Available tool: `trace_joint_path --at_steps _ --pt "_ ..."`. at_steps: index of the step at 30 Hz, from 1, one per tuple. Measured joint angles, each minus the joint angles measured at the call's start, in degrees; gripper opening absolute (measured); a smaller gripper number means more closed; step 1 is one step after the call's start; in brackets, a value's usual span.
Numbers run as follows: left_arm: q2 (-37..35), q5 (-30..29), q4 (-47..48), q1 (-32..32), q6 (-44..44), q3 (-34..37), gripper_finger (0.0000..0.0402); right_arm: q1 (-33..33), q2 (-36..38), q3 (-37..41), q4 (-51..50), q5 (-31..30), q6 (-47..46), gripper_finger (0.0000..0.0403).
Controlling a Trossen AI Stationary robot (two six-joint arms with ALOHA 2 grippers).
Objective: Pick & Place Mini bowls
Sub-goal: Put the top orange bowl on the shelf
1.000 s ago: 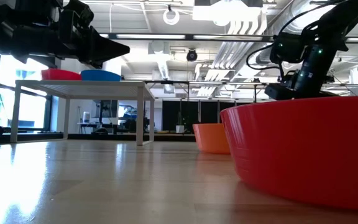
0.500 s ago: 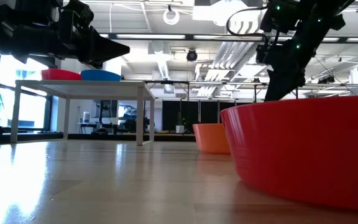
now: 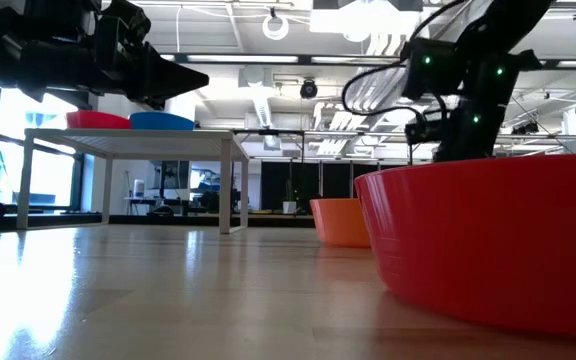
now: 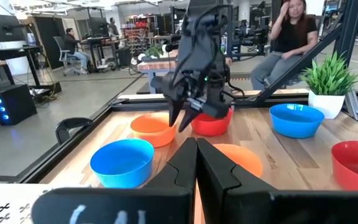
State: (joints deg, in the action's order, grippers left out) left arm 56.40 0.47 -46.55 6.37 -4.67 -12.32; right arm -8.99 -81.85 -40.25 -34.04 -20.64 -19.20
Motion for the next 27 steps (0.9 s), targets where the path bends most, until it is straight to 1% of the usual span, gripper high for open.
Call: trace_joint_path --at_steps 2,4,6,9,10,11,14,17,23,27 --pt "0.0 0.0 0.01 0.0 0.0 0.0 0.0 0.0 -1.39 0.0 0.11 0.05 0.0 0.0111" --pt "0.0 0.0 -0.01 0.0 0.0 0.0 0.0 0.0 -2.21 0.0 0.22 0.35 0.0 0.0095" --pt "0.0 0.0 0.01 0.0 0.0 0.0 0.0 0.0 -2.46 0.0 0.22 1.02 0.0 0.007" --pt "0.0 0.0 -0.02 0.0 0.0 0.0 0.0 0.0 -2.11 0.0 0.07 2.63 0.18 0.002" --pt "0.0 0.0 -0.02 0.0 0.01 0.0 0.0 0.02 -1.91 -0.07 -0.44 2.8 0.19 0.0011" --pt "0.0 0.0 -0.02 -0.02 0.02 0.0 0.0 0.11 -1.65 -0.31 -1.44 2.78 0.15 0.0007" --pt "0.0 0.02 -0.04 -0.02 0.02 0.0 0.0 0.17 -0.98 -2.22 -5.13 2.09 -0.18 0.0013" --pt "0.0 0.01 -0.04 -0.01 0.02 0.0 0.0 0.41 -0.49 -5.84 -10.32 1.63 -0.22 0.0004" --pt "0.0 0.02 -0.04 -0.02 0.04 0.0 0.0 4.37 -0.47 -17.05 -19.84 -0.37 -0.25 0.0003" --pt "0.0 0.02 -0.06 0.0 0.05 0.0 0.0 8.85 -0.75 -25.09 -21.66 -1.67 -0.26 0.0004"
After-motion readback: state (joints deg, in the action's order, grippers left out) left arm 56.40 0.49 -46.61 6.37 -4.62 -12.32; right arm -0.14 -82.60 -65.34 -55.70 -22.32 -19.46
